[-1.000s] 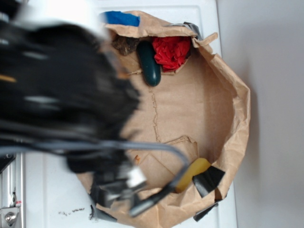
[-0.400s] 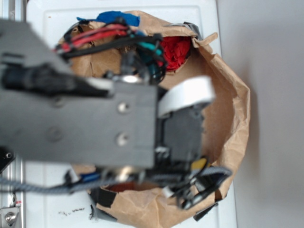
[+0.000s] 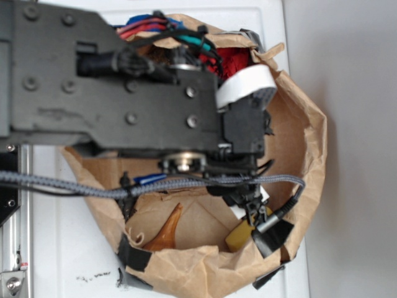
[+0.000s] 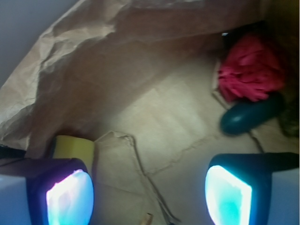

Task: Grab the green sponge.

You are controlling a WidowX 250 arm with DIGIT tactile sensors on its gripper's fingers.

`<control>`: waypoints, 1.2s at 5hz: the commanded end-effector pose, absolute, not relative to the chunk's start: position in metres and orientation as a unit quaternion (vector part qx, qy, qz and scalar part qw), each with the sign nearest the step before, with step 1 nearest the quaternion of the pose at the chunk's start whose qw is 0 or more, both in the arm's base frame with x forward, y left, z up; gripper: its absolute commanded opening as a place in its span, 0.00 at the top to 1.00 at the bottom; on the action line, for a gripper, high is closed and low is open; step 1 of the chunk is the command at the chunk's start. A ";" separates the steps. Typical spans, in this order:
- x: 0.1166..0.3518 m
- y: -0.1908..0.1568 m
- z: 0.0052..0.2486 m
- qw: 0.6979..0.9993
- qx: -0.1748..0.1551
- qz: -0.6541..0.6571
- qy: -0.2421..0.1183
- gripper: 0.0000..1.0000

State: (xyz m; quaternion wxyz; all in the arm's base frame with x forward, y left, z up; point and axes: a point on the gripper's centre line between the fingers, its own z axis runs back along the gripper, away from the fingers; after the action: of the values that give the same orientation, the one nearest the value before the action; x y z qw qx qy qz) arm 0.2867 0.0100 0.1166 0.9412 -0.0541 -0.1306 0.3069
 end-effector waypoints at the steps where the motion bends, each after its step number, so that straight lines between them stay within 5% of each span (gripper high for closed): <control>1: 0.288 0.007 0.114 0.939 -0.147 0.275 -0.145 0.00; 2: 0.293 0.005 0.120 0.928 -0.194 0.288 -0.132 0.00; 6: 0.293 0.005 0.120 0.928 -0.194 0.288 -0.132 0.00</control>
State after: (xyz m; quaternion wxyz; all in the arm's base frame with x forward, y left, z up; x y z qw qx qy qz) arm 0.2844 -0.0026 0.1052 0.9340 -0.1870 -0.1062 0.2852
